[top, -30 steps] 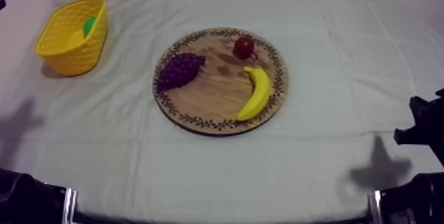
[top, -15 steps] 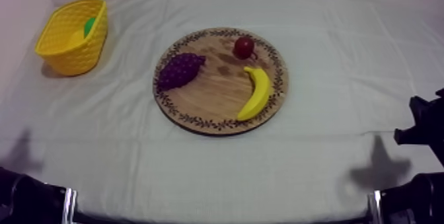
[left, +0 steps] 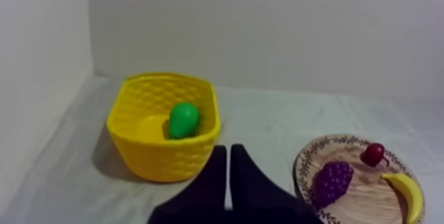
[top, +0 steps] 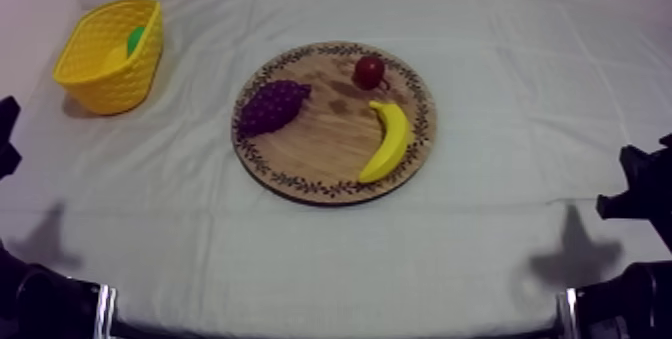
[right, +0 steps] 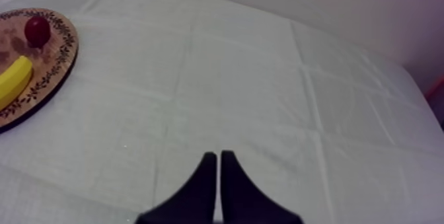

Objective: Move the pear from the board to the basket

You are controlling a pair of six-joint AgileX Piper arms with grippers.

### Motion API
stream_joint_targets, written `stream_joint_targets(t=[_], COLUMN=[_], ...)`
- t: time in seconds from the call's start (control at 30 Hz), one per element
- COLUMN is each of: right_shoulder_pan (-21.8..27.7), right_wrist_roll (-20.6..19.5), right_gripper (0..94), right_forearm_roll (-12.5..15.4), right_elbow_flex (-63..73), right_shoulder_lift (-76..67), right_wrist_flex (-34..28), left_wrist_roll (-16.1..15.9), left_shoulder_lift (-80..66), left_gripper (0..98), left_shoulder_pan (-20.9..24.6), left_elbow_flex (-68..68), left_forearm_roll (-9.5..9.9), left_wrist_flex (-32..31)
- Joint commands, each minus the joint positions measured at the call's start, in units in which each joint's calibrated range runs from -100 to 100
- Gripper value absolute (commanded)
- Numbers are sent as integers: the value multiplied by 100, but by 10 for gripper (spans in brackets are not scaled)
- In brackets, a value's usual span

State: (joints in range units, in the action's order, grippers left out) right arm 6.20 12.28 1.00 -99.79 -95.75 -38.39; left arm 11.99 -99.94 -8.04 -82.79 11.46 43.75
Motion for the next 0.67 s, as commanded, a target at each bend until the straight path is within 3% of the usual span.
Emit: stream_joint_targets(t=[0.0,0.13,0.23,0.33,0.63], right_shoulder_pan=[0,0,0,0,0], right_wrist_roll=[-2,0,0,0,-1], right_gripper=[3,3,3,3,3], right_forearm_roll=[0,0,0,0,0], right_elbow_flex=[1,1,1,1,1], right_shoulder_lift=[-1,-1,-1,-1,-1], right_wrist_flex=[0,0,0,0,0], left_wrist_roll=[28,-59,-430,-551,125], left_shoulder_lift=[-4,-6,-6,-6,-6], left_gripper=[0,0,0,5,0], left_shoulder_pan=[-9,-15,-8,11,26], left_elbow_flex=[-564,-1081,-1441,-1582,-1661], left_forearm_roll=[-34,-170,-515,-686,-836], left_wrist_flex=[-331,-564,-812,-917,-992])
